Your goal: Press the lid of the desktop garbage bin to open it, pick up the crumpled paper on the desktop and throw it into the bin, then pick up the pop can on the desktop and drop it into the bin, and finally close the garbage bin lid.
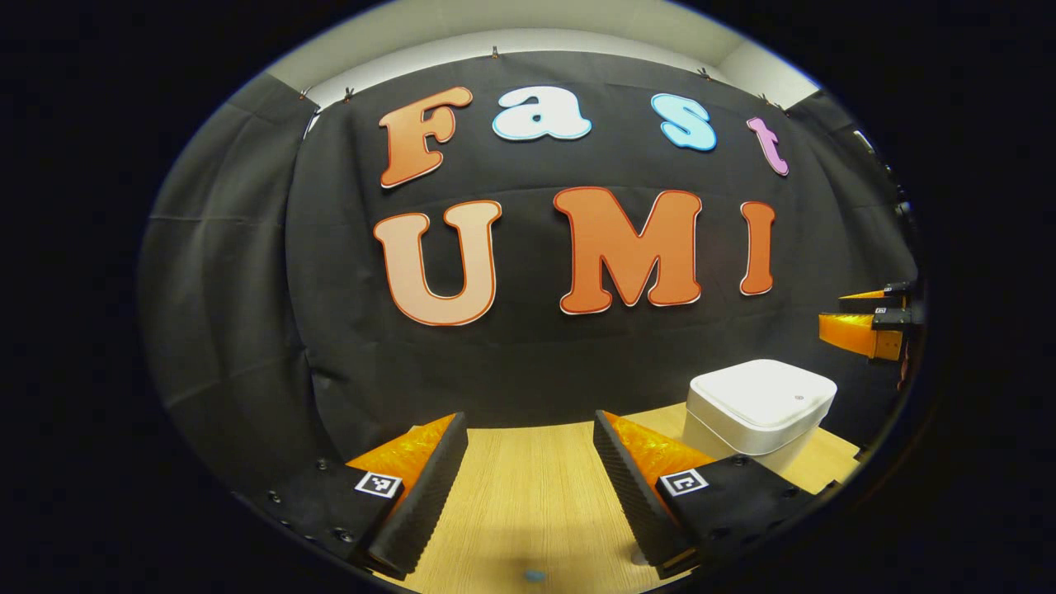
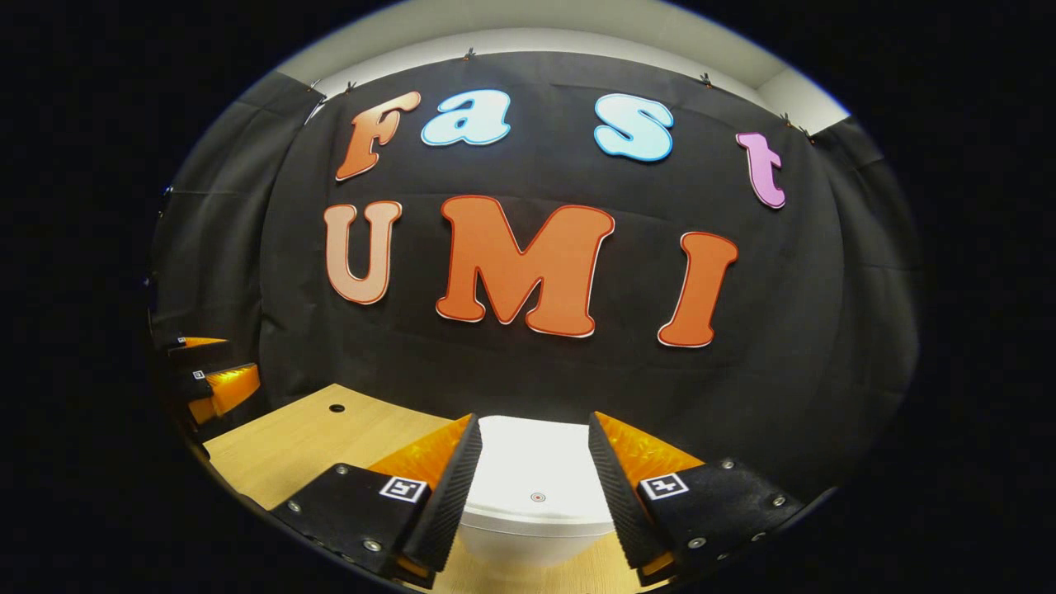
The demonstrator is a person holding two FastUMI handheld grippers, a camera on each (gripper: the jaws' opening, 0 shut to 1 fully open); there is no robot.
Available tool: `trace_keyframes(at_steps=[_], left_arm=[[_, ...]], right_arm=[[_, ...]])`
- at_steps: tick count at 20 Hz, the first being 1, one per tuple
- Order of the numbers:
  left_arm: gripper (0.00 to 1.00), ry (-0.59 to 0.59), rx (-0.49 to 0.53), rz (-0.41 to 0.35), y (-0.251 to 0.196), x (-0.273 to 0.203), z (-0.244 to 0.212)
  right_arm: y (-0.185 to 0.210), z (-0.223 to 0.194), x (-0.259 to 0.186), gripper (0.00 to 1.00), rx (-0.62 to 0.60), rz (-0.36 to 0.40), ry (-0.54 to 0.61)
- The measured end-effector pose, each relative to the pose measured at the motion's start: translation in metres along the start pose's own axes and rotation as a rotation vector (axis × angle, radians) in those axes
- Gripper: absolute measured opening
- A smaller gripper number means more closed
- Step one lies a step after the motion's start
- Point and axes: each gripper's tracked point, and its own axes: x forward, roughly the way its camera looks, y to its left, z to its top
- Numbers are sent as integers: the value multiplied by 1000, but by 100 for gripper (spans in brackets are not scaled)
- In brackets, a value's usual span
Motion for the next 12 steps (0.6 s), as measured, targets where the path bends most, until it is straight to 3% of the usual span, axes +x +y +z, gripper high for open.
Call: trace_keyframes(at_steps=[2,3,4,5,6,7,9,11,12], left_arm=[[97,5,3,4,2,0,-2],[98,7,4,6,1,0,-2],[98,10,3,9,2,1,-4],[98,13,2,11,2,0,-4],[97,16,1,13,2,0,-6],[98,18,2,16,2,0,-6],[97,24,5,28,4,-1,-7],[98,31,2,39,6,-2,-10],[98,35,1,46,7,-2,-12]], right_arm=[[-5,-3,3,68,1,-5,15],[-9,-6,5,55,-4,-14,28],[-10,-10,7,55,-6,-14,46],[-8,-15,9,44,-4,0,66],[-9,-19,11,43,4,1,83],[-10,-23,13,28,18,2,101],[-10,-33,16,12,36,4,130],[-11,-40,19,2,30,8,148],[-9,-44,20,1,27,21,158]])
